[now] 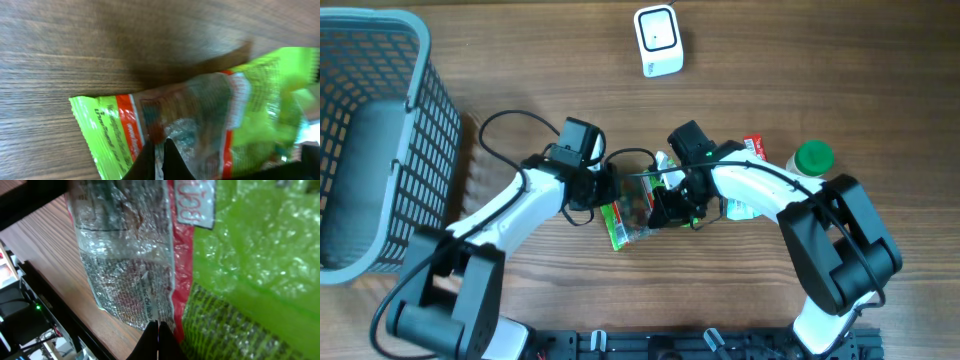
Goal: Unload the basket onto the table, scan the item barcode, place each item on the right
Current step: 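Hold the green candy bag with both grippers and lift it between them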
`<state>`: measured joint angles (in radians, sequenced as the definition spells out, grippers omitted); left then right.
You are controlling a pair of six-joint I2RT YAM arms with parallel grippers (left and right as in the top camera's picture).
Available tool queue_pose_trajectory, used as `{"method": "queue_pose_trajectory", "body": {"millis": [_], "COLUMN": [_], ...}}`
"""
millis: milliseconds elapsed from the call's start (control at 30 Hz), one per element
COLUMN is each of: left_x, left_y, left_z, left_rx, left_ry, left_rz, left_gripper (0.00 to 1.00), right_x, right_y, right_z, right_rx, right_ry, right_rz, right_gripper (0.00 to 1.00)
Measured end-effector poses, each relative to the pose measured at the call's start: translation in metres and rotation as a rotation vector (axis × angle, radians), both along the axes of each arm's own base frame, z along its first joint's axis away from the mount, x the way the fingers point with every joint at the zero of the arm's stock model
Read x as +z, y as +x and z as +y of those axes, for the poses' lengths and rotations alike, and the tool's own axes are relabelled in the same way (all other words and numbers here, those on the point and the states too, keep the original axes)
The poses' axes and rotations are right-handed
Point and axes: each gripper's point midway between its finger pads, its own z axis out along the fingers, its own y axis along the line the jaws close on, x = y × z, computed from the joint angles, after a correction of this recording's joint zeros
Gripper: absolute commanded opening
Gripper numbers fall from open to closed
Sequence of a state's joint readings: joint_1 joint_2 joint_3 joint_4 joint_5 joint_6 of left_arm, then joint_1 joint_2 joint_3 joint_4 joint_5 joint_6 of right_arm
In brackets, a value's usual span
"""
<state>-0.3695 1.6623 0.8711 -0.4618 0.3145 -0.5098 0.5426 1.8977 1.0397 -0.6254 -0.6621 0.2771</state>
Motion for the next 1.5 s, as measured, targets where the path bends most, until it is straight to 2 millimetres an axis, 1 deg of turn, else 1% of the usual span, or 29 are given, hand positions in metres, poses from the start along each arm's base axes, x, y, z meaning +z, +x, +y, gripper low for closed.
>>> {"method": "queue_pose_trajectory", "body": {"millis": [67,167,233,333,367,400,500,533,567,667,733,767,900,1000,1133,1200,1233,1267,1333,1400,1433,1500], "left_x": [-0.006,-0.009,-0.01,-0.01,-0.011,-0.011,-0.011,-0.011,-0.011,-0.011,-0.011,-0.011,-0.012,-0.012,-0.01,-0.004,0.004,0.014,0.046,0.068,0.074,0.071], "left_y": [0.002,0.009,0.01,0.01,0.011,0.011,0.011,0.01,0.01,0.01,0.01,0.01,0.01,0.01,0.008,0.004,0.005,0.006,0.006,-0.001,-0.007,-0.019], "left_z": [-0.003,-0.009,-0.009,-0.008,-0.008,-0.008,-0.008,-0.008,-0.008,-0.008,-0.008,-0.008,-0.008,-0.008,-0.005,0.004,0.011,0.017,0.026,0.028,0.029,0.032], "left_rx": [-0.007,-0.015,-0.015,-0.014,-0.014,-0.013,-0.013,-0.013,-0.013,-0.013,-0.013,-0.013,-0.013,-0.013,-0.017,-0.008,0.008,0.029,0.075,0.094,0.098,0.097], "left_ry": [0.005,0.007,0.009,0.012,0.014,0.015,0.015,0.015,0.016,0.016,0.016,0.016,0.017,0.017,0.031,0.077,0.098,0.106,0.097,0.079,0.074,0.083], "left_rz": [0.008,-0.004,-0.005,-0.006,-0.006,-0.007,-0.007,-0.006,-0.006,-0.006,-0.005,-0.004,-0.002,-0.001,0.009,0.009,-0.005,-0.026,-0.087,-0.107,-0.099,-0.043], "left_gripper": [0.04,0.04,0.04,0.04,0.04,0.04,0.04,0.04,0.04,0.04,0.04,0.04,0.04,0.04,0.04,0.04,0.04,0.04,0.04,0.04,0.04,0.04], "right_x": [-0.003,-0.007,-0.008,-0.001,0.008,0.02,0.057,0.064,0.066,0.055,0.041,0.032,0.007,-0.013,-0.015,-0.015,-0.014,-0.013,-0.009,0.002,0.01,0.025], "right_y": [-0.004,-0.005,-0.006,-0.007,-0.003,0.005,0.028,0.032,0.035,0.038,0.035,0.031,0.019,0.009,0.008,0.008,0.008,0.008,0.009,0.014,0.02,0.029], "right_z": [-0.004,-0.011,-0.014,-0.011,-0.007,-0.002,0.007,0.007,0.004,-0.007,-0.019,-0.026,-0.044,-0.058,-0.063,-0.068,-0.07,-0.073,-0.076,-0.073,-0.068,-0.061], "right_rx": [-0.006,-0.011,-0.011,0.019,0.026,0.029,0.029,0.028,0.024,0.005,-0.019,-0.03,-0.056,-0.097,-0.113,-0.116,-0.118,-0.12,-0.107,-0.08,-0.069,-0.05], "right_ry": [-0.025,-0.069,-0.086,-0.06,-0.033,-0.002,0.058,0.06,0.043,-0.031,-0.099,-0.139,-0.218,-0.275,-0.305,-0.33,-0.342,-0.356,-0.366,-0.35,-0.336,-0.312], "right_rz": [0.015,0.019,0.017,0.017,0.012,-0.012,-0.122,-0.152,-0.174,-0.19,-0.186,-0.177,-0.157,-0.134,-0.132,-0.128,-0.127,-0.122,-0.116,-0.125,-0.136,-0.157], "right_gripper": [0.04,0.04,0.04,0.04,0.04,0.04,0.04,0.05,0.04,0.05,0.05,0.06,0.07,0.04,0.04,0.04,0.04,0.04,0.05,0.05,0.06,0.15]}}
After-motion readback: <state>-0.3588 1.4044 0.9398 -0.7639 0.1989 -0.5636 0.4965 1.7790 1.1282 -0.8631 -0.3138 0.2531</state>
